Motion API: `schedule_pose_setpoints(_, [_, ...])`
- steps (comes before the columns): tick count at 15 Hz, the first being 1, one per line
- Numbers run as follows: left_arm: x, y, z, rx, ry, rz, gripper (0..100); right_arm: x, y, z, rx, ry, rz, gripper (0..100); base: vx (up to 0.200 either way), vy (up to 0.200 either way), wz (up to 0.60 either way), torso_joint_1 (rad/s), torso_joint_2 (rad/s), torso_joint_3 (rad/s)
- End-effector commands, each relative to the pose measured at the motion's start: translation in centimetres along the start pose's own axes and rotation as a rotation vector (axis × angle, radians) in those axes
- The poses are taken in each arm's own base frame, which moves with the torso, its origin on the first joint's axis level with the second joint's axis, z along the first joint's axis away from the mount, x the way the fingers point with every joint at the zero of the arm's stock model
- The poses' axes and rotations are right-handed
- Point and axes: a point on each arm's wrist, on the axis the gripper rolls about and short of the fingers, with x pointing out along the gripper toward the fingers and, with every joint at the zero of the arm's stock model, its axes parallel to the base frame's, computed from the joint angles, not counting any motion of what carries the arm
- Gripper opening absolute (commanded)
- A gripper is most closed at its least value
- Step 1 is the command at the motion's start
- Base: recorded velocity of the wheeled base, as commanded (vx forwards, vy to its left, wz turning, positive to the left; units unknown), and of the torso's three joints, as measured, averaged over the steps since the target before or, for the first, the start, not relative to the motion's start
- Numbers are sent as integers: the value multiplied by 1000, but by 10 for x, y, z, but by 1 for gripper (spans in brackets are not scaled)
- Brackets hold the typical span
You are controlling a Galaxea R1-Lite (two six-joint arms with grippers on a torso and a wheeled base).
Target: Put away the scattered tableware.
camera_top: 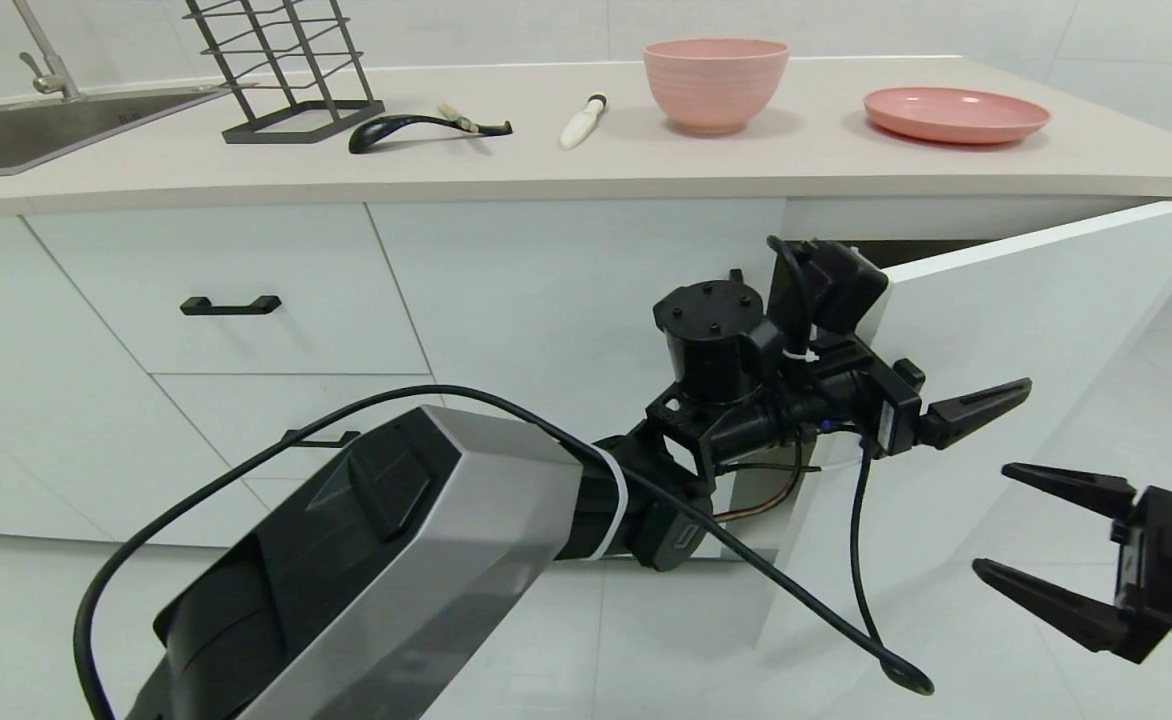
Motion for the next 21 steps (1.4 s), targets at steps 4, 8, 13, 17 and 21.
schedule_pose_setpoints(4, [1, -1, -12, -86, -8, 13, 100, -38, 10, 27, -157, -42, -163, 100, 0, 0, 0, 0, 0, 0])
schedule_pose_setpoints(8, [8, -14, -25, -99, 12, -12, 100, -43, 10, 70, -372, -167, -193, 100, 0, 0, 0, 0, 0, 0])
schedule_pose_setpoints(13, [13, -28, -21, -64, -19, -42, 100, -47, -9, 111, -490, -257, -320, 100, 0, 0, 0, 0, 0, 0])
schedule_pose_setpoints(17, [26, -60, -18, -82, -25, -105, 100, -48, -10, 121, -513, -284, -327, 100, 0, 0, 0, 0, 0, 0])
schedule_pose_setpoints(21, [37, -89, -15, -98, -30, -164, 100, -50, -10, 133, -546, -316, -340, 100, 0, 0, 0, 0, 0, 0])
